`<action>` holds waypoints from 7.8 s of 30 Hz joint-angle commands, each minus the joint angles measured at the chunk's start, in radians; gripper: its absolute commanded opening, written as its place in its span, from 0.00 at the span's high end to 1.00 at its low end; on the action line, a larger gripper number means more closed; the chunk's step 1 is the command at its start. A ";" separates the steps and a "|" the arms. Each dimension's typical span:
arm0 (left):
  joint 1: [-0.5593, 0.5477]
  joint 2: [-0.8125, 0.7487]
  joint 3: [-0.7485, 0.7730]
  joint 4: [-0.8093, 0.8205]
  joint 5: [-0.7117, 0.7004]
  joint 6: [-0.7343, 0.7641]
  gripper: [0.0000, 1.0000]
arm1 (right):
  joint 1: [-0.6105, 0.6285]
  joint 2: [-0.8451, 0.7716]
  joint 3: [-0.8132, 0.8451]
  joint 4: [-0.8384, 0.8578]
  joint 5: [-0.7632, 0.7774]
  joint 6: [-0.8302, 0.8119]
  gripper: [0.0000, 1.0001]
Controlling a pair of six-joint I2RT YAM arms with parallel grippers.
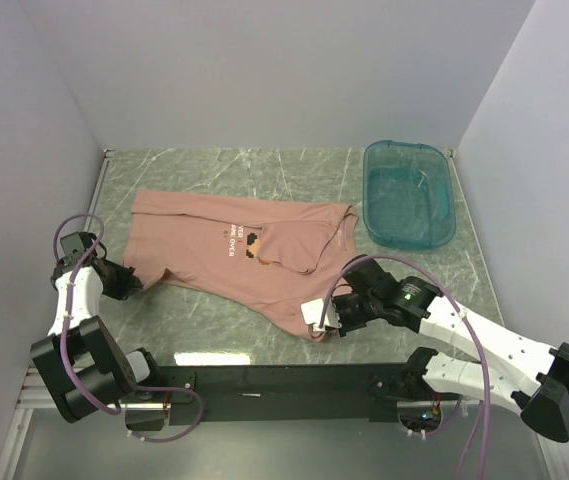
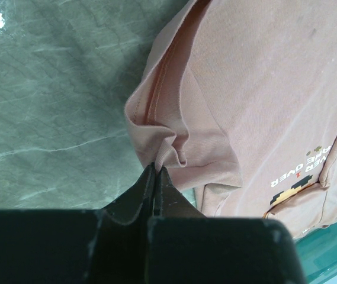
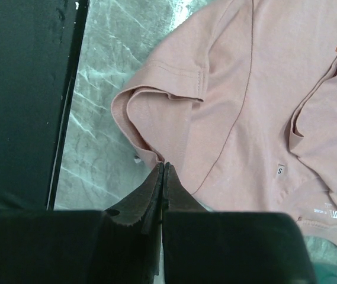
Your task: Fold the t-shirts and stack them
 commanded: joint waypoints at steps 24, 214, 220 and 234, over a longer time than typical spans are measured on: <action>0.004 -0.018 0.031 0.002 0.018 0.006 1.00 | -0.083 -0.007 0.097 0.015 -0.028 -0.009 1.00; -0.155 0.895 1.003 -0.081 -0.091 0.001 0.88 | -0.451 0.597 0.673 0.182 0.030 0.209 1.00; -0.145 0.843 0.943 -0.015 -0.026 0.027 0.70 | -0.453 0.632 0.716 0.174 0.033 0.206 1.00; -0.082 0.557 0.737 0.161 0.120 0.055 0.44 | -0.453 0.813 0.907 0.121 0.065 0.195 1.00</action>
